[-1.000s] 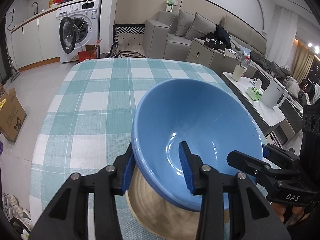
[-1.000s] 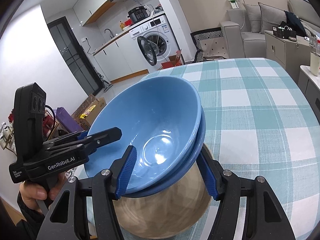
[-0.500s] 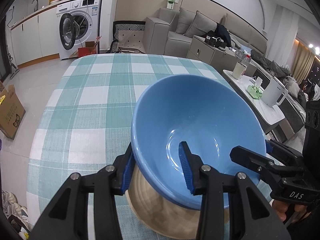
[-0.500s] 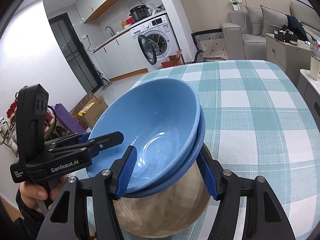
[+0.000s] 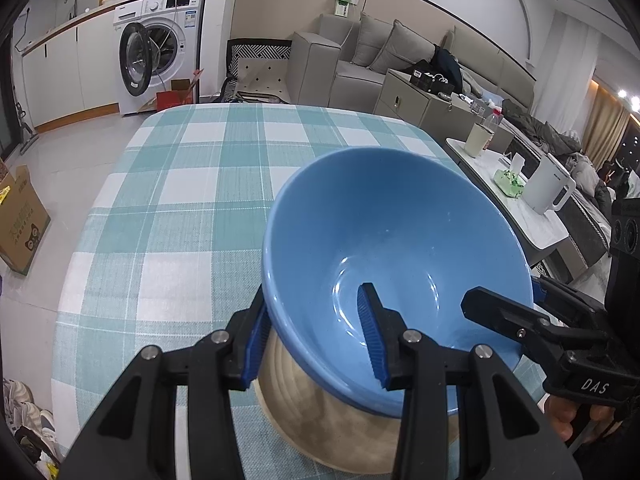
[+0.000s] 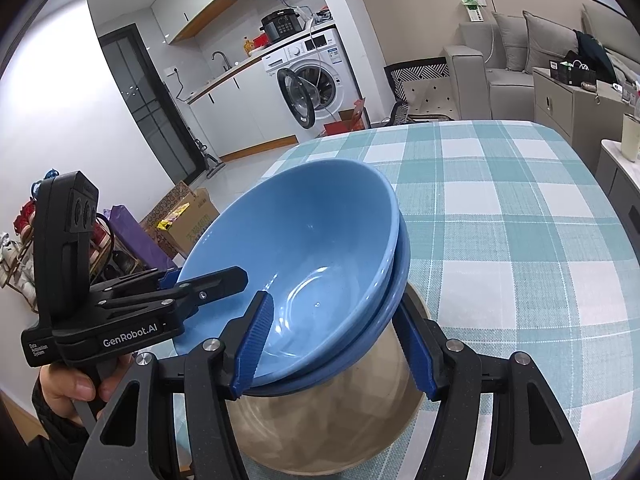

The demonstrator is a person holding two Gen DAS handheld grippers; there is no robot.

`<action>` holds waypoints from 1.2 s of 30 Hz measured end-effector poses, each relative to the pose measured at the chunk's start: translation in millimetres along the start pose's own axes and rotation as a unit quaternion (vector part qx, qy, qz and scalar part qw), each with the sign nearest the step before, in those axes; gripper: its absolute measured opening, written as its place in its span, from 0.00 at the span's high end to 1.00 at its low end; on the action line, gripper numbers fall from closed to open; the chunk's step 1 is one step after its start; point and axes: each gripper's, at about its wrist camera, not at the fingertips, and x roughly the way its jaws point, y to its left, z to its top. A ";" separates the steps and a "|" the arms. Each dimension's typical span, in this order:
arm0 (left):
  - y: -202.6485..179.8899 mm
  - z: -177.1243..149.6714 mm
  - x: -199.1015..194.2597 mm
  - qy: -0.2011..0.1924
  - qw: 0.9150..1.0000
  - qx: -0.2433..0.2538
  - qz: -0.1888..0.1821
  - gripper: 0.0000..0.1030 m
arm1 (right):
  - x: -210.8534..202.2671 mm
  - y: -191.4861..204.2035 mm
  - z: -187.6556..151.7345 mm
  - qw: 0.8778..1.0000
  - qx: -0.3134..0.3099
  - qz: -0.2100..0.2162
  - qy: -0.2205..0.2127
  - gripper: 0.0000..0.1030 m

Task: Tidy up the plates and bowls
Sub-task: 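Lower the right tool's bowls onto the beige plates while the left tool lowers and opens, then open the right tool to release the bowls and withdraw both tools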

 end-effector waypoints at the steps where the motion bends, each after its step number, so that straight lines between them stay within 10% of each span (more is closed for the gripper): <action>1: -0.3 -0.3 -0.5 0.000 1.000 0.000 0.000 0.60 | 0.0 -0.2 0.0 1.000 0.000 0.001 0.000 0.38; 13: 4.2 0.7 1.8 0.005 1.000 -0.006 -0.004 0.52 | -3.6 -0.4 0.6 1.000 -0.009 0.010 -0.007 0.38; 27: 5.4 1.8 -54.7 -0.085 0.996 0.027 0.019 0.01 | -34.1 2.5 2.5 0.998 -0.036 0.008 -0.046 0.01; 36: 13.9 -21.2 -66.3 -0.118 0.992 0.035 0.039 0.00 | -48.3 11.4 -14.3 0.994 -0.089 -0.001 -0.064 0.01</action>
